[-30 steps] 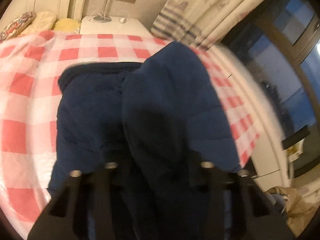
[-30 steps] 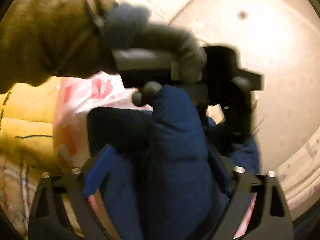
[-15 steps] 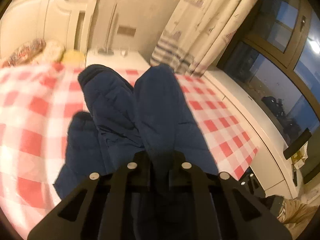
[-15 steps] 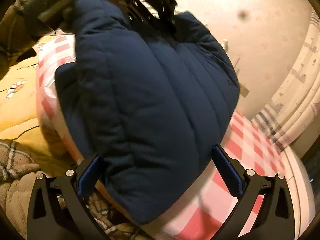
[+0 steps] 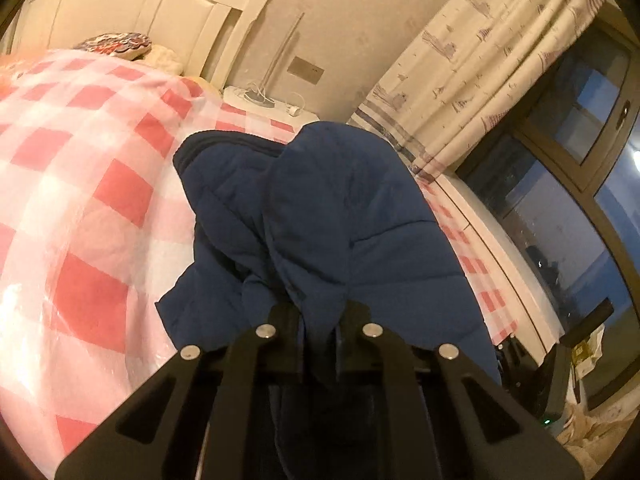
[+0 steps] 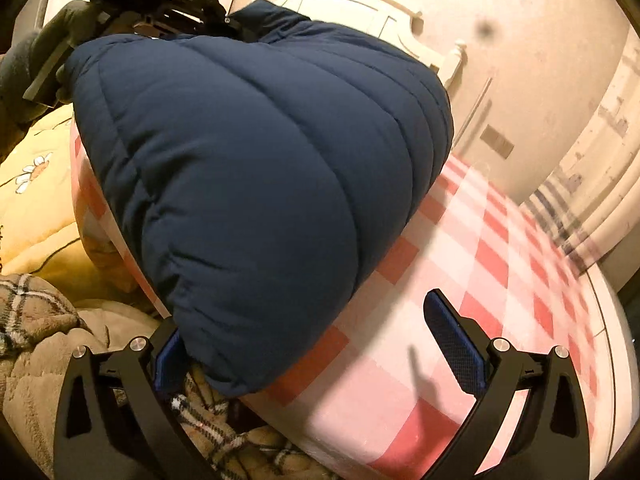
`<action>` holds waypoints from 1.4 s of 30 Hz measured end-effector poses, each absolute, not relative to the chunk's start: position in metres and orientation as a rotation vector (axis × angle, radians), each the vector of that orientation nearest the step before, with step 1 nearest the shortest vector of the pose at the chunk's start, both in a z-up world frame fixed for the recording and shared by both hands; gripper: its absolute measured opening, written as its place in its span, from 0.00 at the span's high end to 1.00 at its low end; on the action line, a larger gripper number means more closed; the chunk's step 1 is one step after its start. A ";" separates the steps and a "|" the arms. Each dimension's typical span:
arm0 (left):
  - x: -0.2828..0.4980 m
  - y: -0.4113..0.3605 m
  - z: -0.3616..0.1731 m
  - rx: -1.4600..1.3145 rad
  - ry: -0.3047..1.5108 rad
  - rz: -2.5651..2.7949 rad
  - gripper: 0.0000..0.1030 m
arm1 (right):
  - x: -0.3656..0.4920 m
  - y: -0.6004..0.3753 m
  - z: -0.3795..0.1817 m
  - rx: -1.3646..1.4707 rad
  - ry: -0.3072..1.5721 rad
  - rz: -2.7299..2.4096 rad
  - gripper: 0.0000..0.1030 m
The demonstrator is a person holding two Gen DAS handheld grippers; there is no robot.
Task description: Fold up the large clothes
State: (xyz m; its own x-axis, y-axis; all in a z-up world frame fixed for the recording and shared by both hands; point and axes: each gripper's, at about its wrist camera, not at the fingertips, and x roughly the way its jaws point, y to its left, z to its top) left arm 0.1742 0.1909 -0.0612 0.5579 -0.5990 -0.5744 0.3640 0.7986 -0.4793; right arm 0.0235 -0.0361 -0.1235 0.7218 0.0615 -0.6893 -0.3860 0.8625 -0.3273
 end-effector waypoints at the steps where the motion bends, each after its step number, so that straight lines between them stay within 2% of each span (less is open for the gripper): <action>1: 0.176 0.191 -0.063 -0.320 0.795 -0.578 0.89 | 0.022 -0.037 -0.119 -0.482 0.743 0.286 0.07; 6: 0.175 0.200 -0.080 -0.378 0.785 -0.603 0.87 | -0.001 -0.055 -0.064 -0.250 0.605 0.528 0.12; 10: 0.172 0.202 -0.086 -0.396 0.776 -0.608 0.87 | 0.021 -0.043 -0.031 -0.191 0.498 0.520 0.25; 13: 0.172 0.202 -0.087 -0.388 0.776 -0.606 0.86 | 0.049 -0.020 -0.038 -0.221 0.510 0.538 0.26; 15: 0.171 0.204 -0.087 -0.389 0.778 -0.598 0.83 | 0.069 0.015 -0.068 -0.303 0.616 0.561 0.24; 16: 0.171 0.206 -0.087 -0.390 0.781 -0.590 0.81 | 0.068 0.030 -0.082 -0.377 0.597 0.530 0.24; 19: 0.164 0.215 -0.083 -0.370 0.798 -0.520 0.54 | 0.070 0.045 -0.093 -0.486 0.613 0.502 0.24; 20: 0.160 0.219 -0.078 -0.339 0.806 -0.461 0.38 | 0.072 0.043 -0.094 -0.485 0.620 0.504 0.24; 21: 0.156 0.222 -0.071 -0.318 0.801 -0.408 0.33 | 0.073 0.042 -0.094 -0.479 0.625 0.507 0.23; 24: 0.136 0.230 -0.033 -0.289 0.698 -0.325 0.32 | 0.076 0.044 -0.098 -0.490 0.626 0.502 0.23; 26: 0.124 0.222 -0.006 -0.274 0.622 -0.358 0.26 | 0.077 0.046 -0.099 -0.501 0.625 0.497 0.23; 27: 0.119 0.210 0.007 -0.249 0.587 -0.380 0.23 | 0.078 0.045 -0.099 -0.499 0.625 0.498 0.23; 30: 0.125 0.166 0.026 -0.157 0.558 -0.408 0.20 | 0.078 0.045 -0.101 -0.498 0.617 0.498 0.23; 33: 0.154 0.130 0.017 -0.104 0.624 -0.407 0.20 | 0.068 0.051 -0.102 -0.497 0.611 0.497 0.23; 36: 0.197 0.110 -0.022 -0.029 0.755 -0.283 0.20 | 0.069 0.047 -0.103 -0.490 0.602 0.503 0.23; 39: 0.222 0.125 -0.070 -0.063 0.793 -0.248 0.13 | 0.068 0.048 -0.103 -0.492 0.584 0.522 0.23; 42: 0.220 0.154 -0.082 -0.164 0.788 -0.212 0.13 | 0.067 0.048 -0.099 -0.479 0.588 0.564 0.23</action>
State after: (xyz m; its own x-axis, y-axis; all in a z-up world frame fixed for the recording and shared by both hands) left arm 0.2200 0.1536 -0.0820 0.6856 -0.2489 -0.6841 0.1270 0.9662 -0.2243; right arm 0.0669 0.0483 -0.0995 0.6924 0.3527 -0.6295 -0.6141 0.7461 -0.2573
